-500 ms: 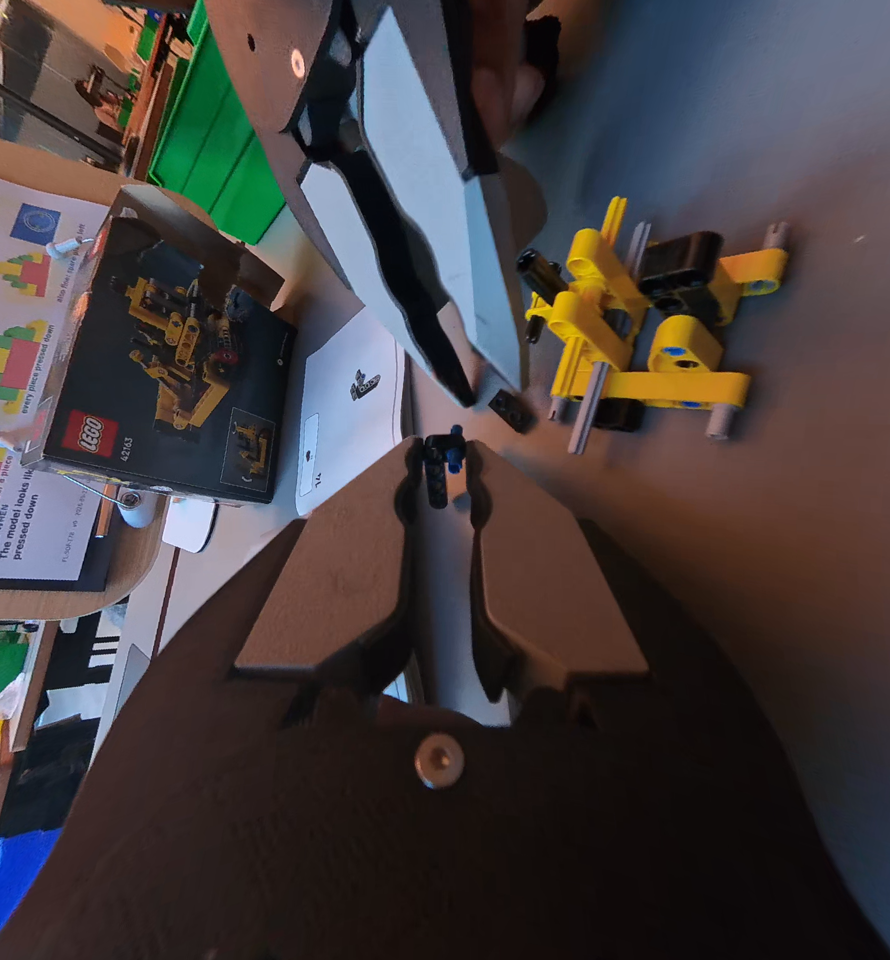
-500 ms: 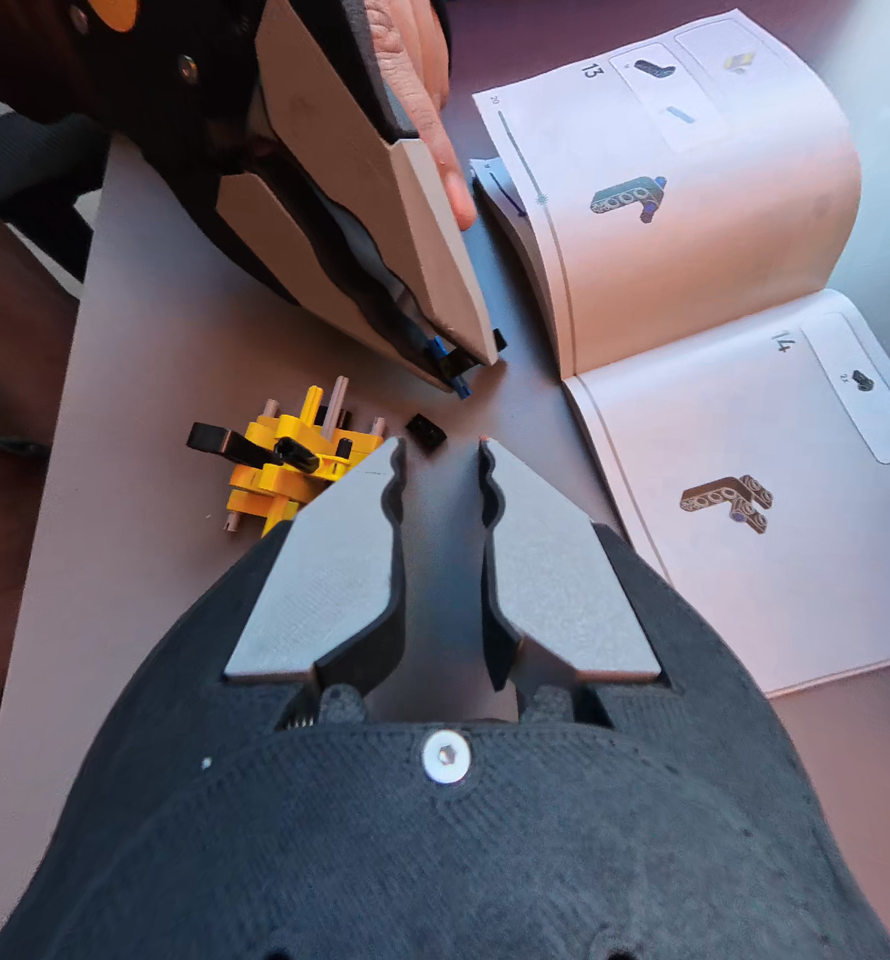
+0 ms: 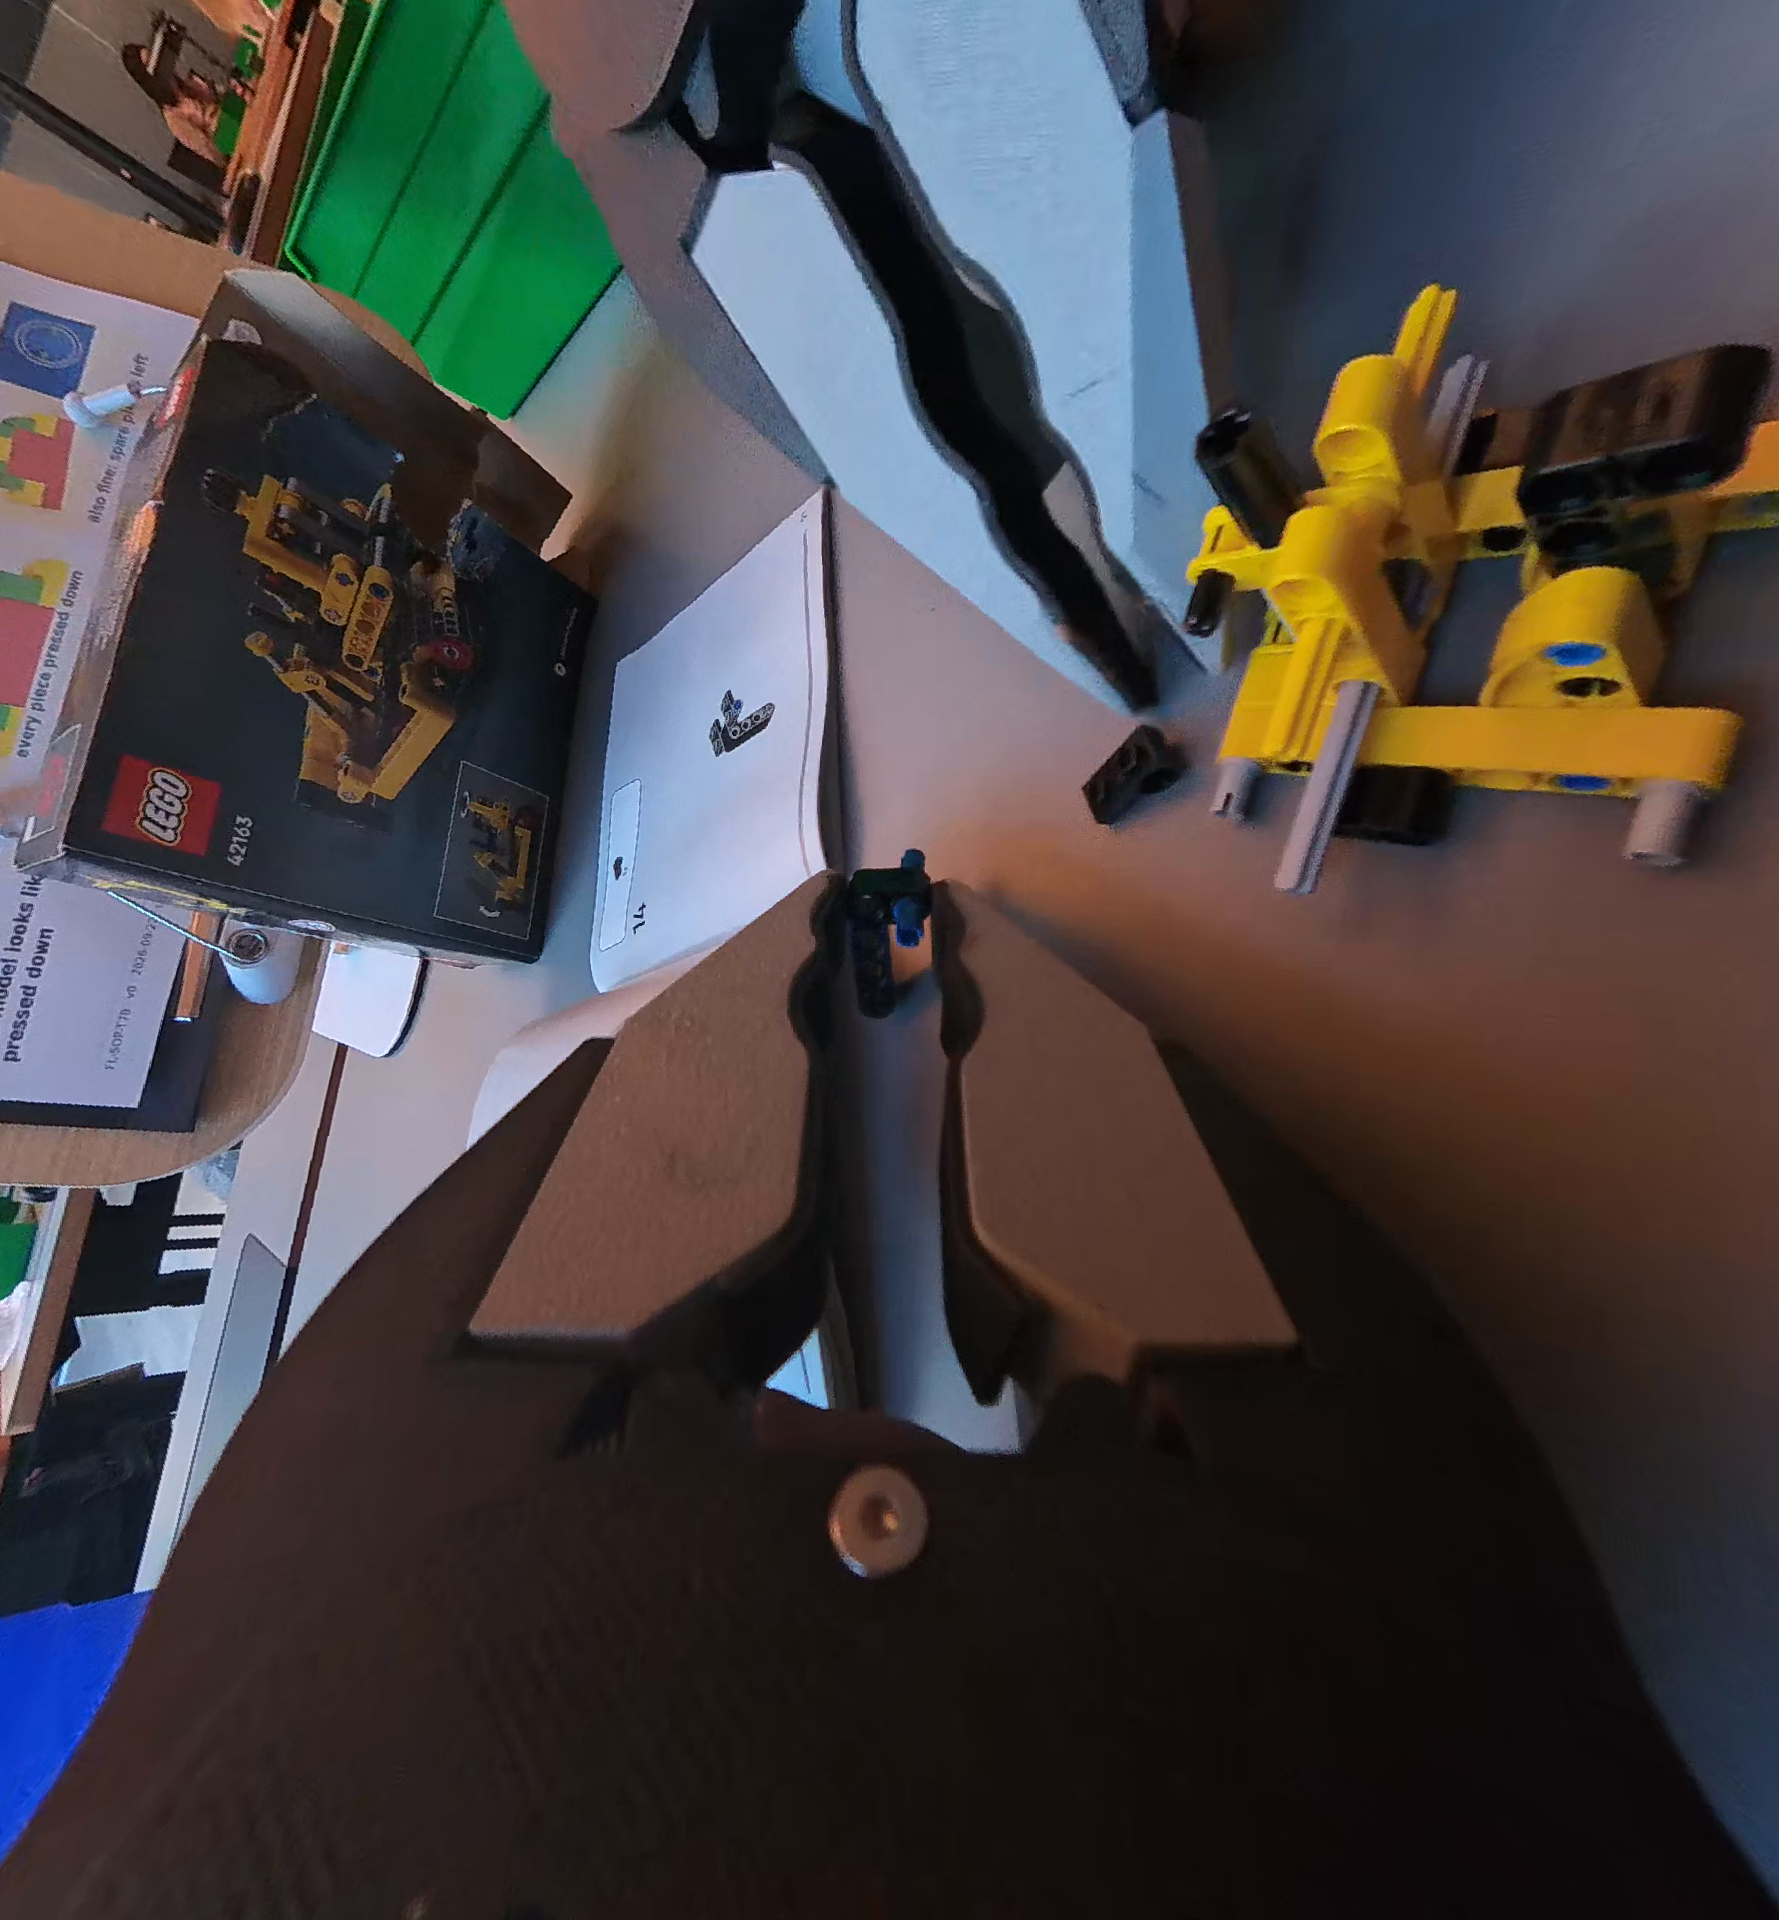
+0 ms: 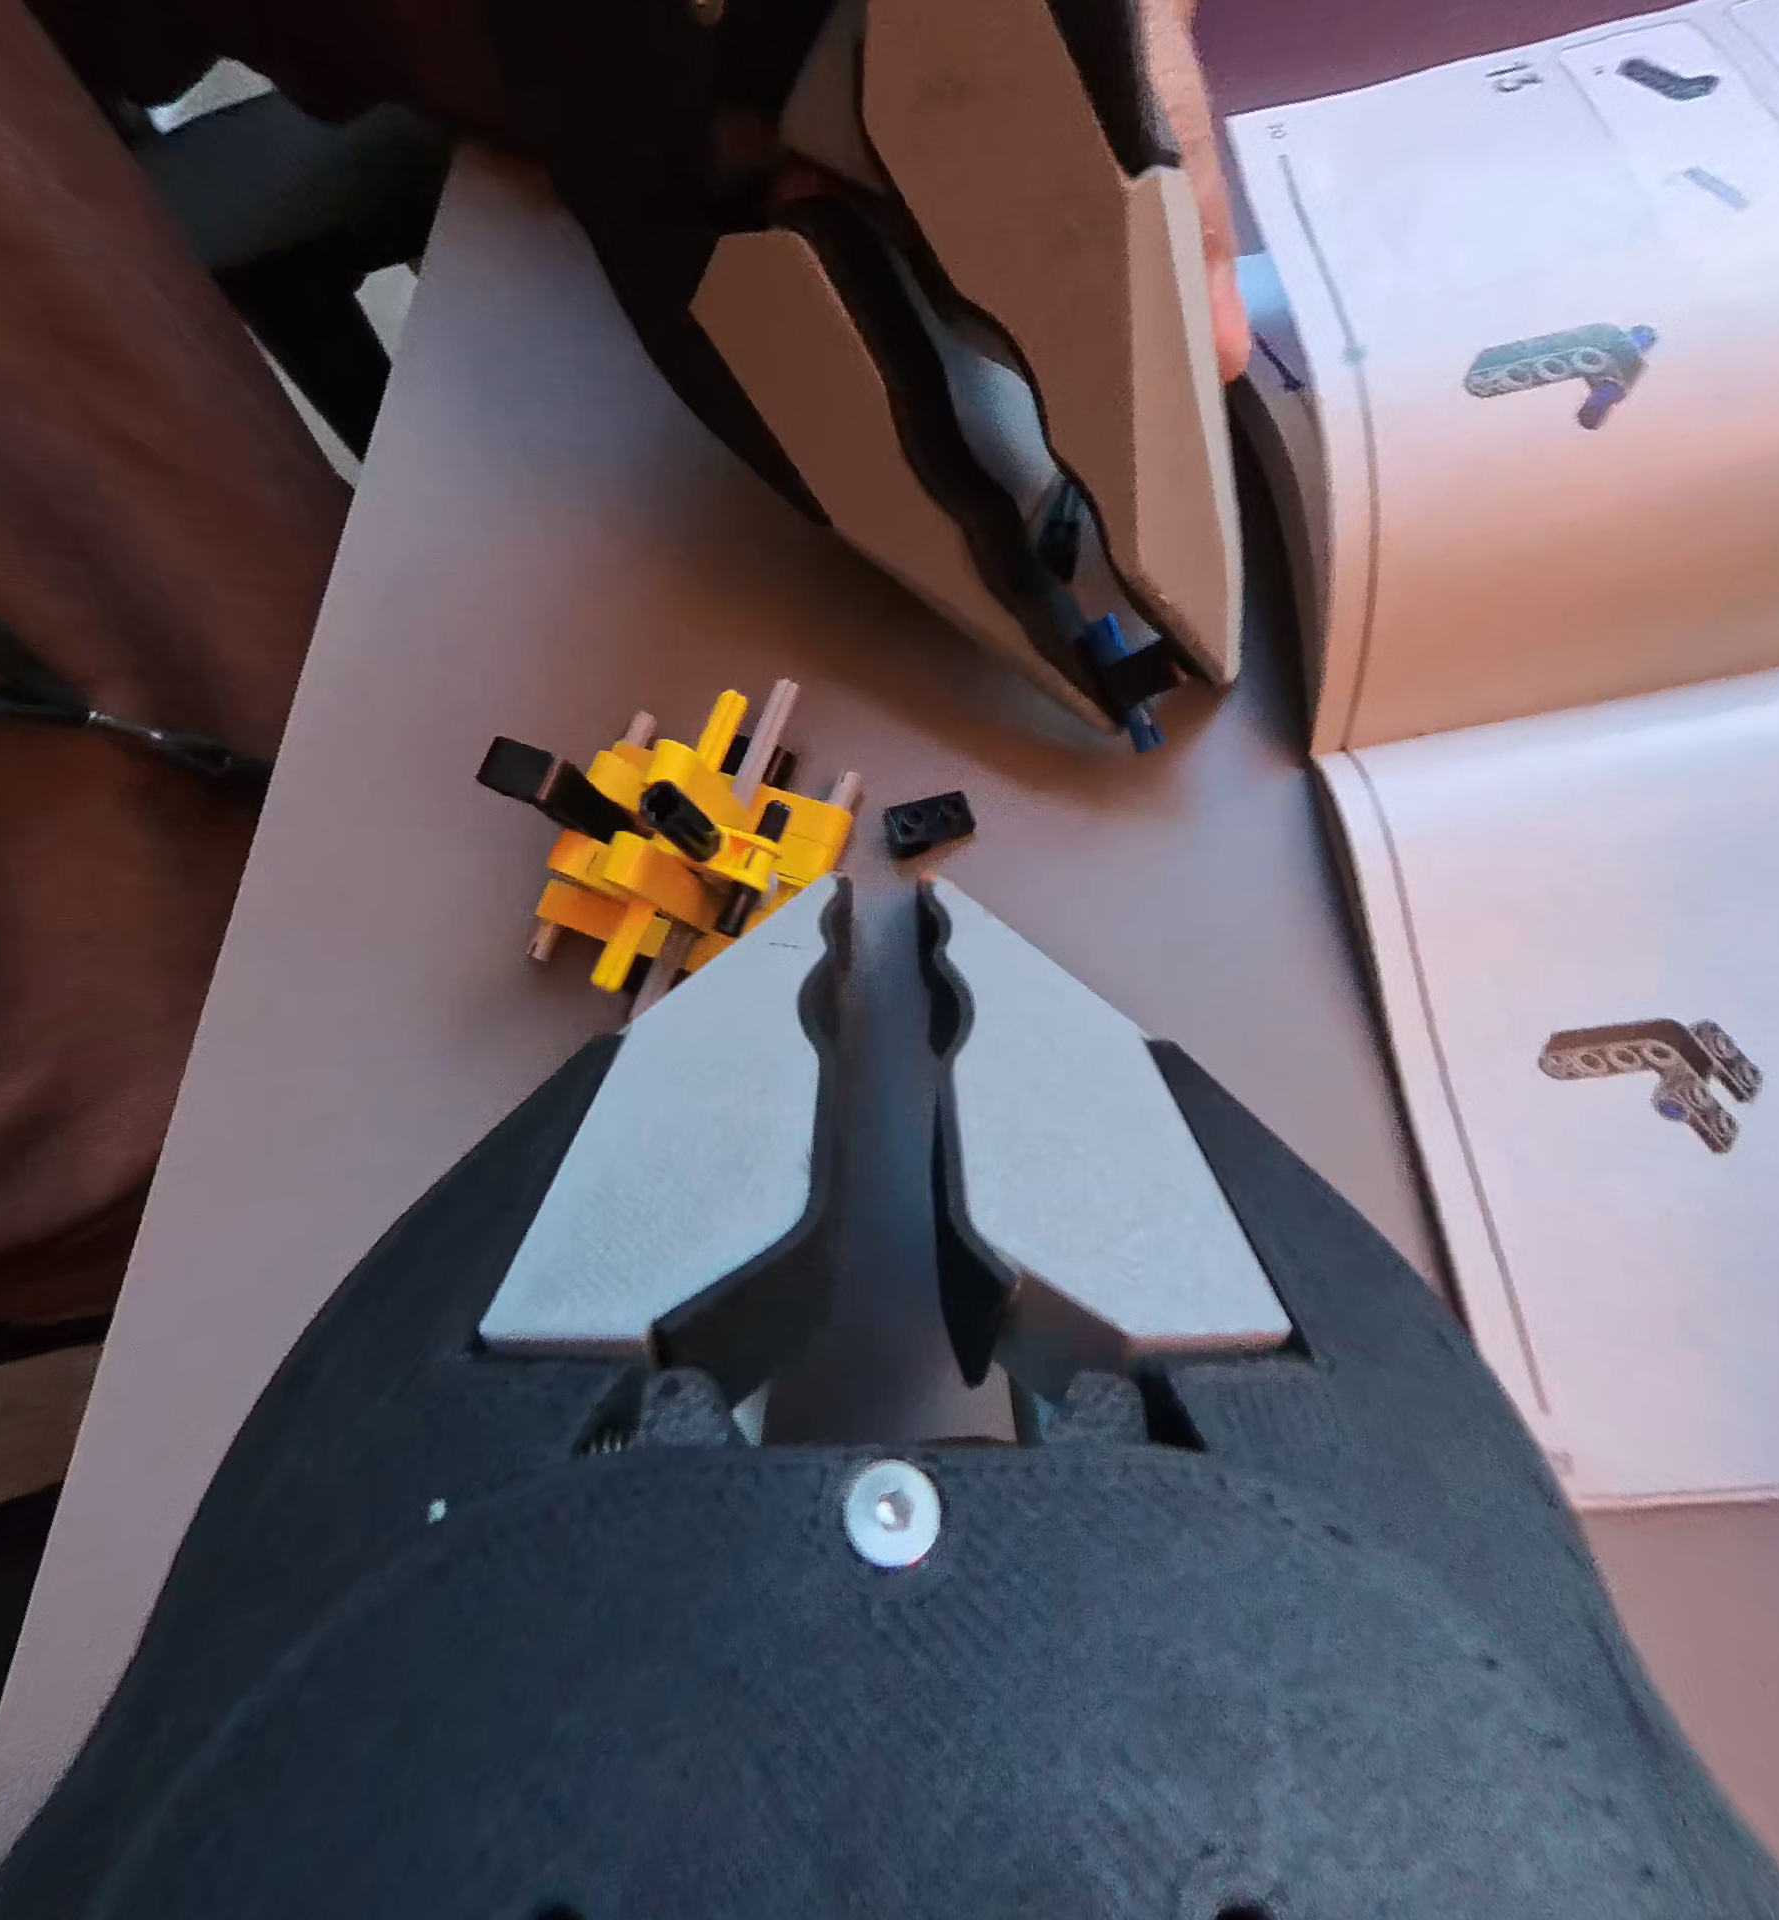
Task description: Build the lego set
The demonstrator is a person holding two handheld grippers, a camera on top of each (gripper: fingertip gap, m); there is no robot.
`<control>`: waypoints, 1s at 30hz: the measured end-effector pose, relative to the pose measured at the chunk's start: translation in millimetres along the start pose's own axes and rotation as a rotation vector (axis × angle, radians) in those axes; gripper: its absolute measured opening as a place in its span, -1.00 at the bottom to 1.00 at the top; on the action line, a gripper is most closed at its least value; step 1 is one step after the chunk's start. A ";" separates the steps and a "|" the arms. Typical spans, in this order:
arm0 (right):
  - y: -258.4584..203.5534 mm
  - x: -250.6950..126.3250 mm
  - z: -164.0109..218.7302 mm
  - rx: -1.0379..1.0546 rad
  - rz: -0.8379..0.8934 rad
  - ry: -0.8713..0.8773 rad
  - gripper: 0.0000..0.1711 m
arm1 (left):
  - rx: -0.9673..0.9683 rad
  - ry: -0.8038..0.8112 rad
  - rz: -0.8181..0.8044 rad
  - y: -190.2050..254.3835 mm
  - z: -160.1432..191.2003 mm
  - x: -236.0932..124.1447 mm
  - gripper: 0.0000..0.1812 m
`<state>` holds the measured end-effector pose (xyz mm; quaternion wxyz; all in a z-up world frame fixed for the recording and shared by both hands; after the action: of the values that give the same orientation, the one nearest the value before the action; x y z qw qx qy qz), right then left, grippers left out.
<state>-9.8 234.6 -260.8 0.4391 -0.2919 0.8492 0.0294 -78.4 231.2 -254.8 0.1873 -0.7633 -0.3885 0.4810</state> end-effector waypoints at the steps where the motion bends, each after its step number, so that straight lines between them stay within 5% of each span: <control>1: 3.6 -1.5 -0.1 0.013 0.018 0.007 -0.83 | -0.001 -0.001 0.001 0.0 0.4 -0.1 -0.85; 6: 11.7 -4.4 -4.0 0.046 0.032 0.048 -0.71 | 0.052 0.033 0.022 5.2 -2.0 -4.9 -0.85; 23: 2.9 -0.2 -11.8 0.023 -0.072 0.062 -0.84 | 0.266 0.135 0.062 25.2 -4.2 -19.1 -0.86; 30: 5.3 3.0 -14.7 0.015 -0.091 0.050 -0.69 | 0.265 0.127 0.057 24.4 -3.5 -18.5 -0.85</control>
<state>-24.6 233.1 -255.2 0.4208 -0.3276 0.8459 -0.0042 -69.7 201.9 -258.4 0.2969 -0.7716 -0.2869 0.4839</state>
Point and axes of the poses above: each gripper's, where its closed fingertips meet, x out along the fingers, z out of its underside, y = z × x across the jaws, the point moved 3 cm from there along -x, back along the fingers, and after that the axes turned 9 degrees about -y, right-handed, at the moved point
